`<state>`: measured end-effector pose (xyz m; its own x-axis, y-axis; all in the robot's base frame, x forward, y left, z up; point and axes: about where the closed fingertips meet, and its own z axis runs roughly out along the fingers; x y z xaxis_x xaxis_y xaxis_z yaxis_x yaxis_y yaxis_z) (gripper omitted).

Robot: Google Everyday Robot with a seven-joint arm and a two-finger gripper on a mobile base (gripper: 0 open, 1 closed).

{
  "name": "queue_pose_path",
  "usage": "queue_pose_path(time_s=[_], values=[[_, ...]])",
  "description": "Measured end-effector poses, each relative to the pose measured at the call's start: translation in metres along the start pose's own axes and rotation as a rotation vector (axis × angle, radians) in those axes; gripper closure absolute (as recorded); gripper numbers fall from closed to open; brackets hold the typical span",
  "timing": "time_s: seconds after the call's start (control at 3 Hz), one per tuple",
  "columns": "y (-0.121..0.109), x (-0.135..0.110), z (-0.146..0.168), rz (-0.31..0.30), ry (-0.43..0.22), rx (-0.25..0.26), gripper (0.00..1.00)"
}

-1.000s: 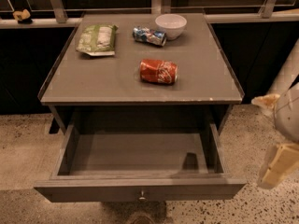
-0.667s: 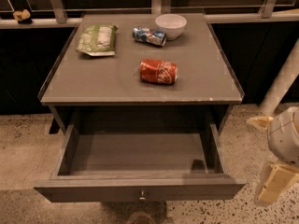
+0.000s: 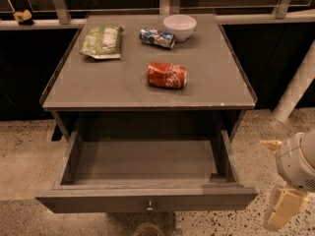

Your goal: Close top drawer

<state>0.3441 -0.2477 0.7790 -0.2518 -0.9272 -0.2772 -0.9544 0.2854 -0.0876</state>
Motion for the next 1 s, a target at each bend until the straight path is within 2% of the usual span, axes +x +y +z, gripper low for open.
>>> queue_pose_path(time_s=[0.33,0.67,1.0], values=[[0.011,0.001,0.002,-0.024,0.006,0.008,0.0],[0.047,0.01,0.012,-0.029,-0.014,0.046,0.0],[0.101,0.032,0.045,0.001,-0.047,0.065,0.0]])
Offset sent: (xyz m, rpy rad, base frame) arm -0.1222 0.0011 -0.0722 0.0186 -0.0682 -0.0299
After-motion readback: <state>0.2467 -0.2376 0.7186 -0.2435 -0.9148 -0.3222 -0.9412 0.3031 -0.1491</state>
